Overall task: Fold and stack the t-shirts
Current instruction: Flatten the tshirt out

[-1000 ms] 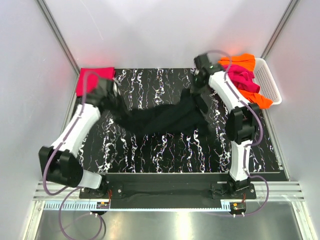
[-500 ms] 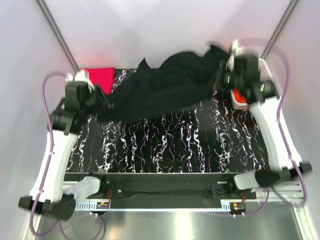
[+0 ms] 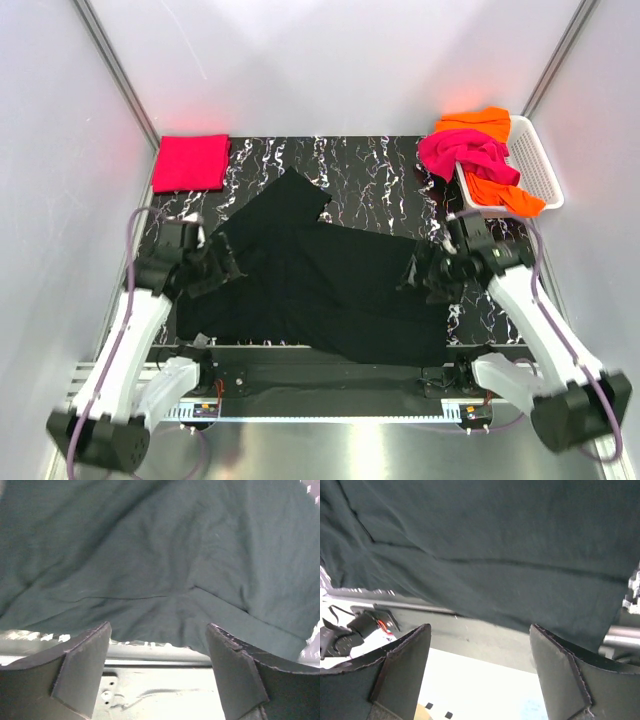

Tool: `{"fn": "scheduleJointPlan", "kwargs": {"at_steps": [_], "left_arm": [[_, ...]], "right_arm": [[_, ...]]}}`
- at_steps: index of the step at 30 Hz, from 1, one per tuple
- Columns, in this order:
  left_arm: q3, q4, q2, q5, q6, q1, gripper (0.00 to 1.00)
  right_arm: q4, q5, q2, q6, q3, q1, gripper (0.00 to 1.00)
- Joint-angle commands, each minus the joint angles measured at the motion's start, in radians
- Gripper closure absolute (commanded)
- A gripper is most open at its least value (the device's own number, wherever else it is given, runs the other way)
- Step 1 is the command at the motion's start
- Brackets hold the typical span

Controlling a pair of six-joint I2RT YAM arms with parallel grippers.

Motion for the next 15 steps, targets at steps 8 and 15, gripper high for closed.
{"fn": "scheduleJointPlan", "kwargs": {"at_steps": [8, 15], "left_arm": [[0.162, 0.205, 0.446, 0.149, 0.173, -0.001, 0.20], [0.329, 0.321, 0.758, 0.025, 0.177, 0.002, 0.23]], "right_arm": [[0.175, 0.080, 0.463, -0.141, 0.276, -0.005, 0.16], [0.259, 0.176, 0.741, -0.148, 0.409, -0.006, 0.48]]}}
